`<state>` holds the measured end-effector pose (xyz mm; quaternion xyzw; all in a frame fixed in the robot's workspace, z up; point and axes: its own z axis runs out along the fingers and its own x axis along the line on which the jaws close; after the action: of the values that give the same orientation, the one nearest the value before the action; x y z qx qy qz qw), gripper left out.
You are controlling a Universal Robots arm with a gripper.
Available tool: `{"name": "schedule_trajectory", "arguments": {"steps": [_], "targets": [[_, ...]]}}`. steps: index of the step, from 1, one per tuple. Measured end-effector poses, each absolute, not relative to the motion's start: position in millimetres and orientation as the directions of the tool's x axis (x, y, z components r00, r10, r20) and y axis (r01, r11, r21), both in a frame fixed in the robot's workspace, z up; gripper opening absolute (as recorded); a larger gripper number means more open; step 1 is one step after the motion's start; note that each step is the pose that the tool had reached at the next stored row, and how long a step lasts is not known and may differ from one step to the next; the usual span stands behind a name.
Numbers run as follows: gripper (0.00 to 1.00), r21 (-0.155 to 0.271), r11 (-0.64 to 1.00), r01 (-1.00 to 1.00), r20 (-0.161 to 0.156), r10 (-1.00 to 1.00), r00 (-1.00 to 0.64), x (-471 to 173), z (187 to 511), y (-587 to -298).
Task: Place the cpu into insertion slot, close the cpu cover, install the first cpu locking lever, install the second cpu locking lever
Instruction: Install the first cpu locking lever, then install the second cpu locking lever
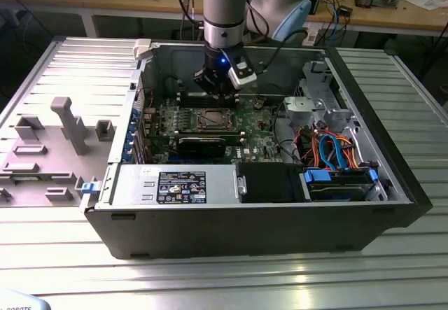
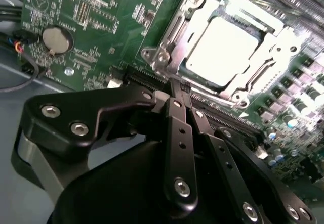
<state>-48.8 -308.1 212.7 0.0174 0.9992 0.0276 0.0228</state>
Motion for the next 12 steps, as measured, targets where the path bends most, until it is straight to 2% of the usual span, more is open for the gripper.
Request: {"name": "schedule_trajectory", "arguments": {"steps": [12], "targets": [[0.11,0.053,0.998,0.033,-0.045,0.036,-0.998,-48.8,212.6,-310.6]]}}
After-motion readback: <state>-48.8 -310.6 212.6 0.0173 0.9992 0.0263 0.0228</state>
